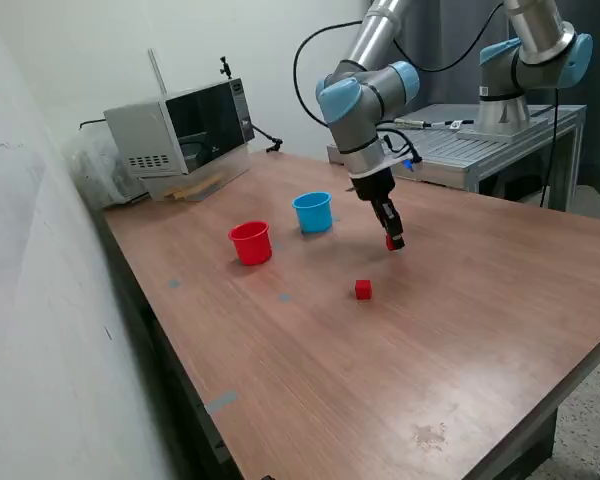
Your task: Place red objects in the red bin, and blue objects in the blue bin.
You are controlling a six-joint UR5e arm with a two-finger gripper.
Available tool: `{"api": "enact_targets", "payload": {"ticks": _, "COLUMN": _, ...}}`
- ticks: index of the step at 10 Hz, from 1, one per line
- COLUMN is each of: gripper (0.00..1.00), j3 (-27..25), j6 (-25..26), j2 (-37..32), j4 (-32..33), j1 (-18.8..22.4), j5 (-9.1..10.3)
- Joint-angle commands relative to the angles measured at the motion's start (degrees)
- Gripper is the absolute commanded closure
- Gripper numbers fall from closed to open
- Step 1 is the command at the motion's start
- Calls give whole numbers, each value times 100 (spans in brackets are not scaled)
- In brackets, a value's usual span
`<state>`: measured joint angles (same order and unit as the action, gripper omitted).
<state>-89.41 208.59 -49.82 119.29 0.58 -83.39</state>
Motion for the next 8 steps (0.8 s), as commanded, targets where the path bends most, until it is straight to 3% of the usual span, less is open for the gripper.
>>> {"api": "enact_targets", "payload": {"ticks": 1, "gripper": 100, "j3": 64, "j6": -2, "j2": -299, "j4": 16, "j1": -5, "j5": -292}}
{"api": "enact_targets", "payload": {"ticks": 2, "gripper": 100, "j3": 160, "j6": -11, "j2": -422, "j4": 16, "j1": -49, "j5": -327}}
{"api": "enact_targets", "payload": {"ticks": 5, "gripper": 100, "j3": 879, "j6": -300, "j2": -661, "j4": -19, "j1": -111, "j5": -687}}
{"api": "enact_targets", "payload": {"ticks": 8, "gripper": 100, "j3": 1408, "j6": -538, "j2": -591, "j4": 42, "j1": -601, "j5": -731}}
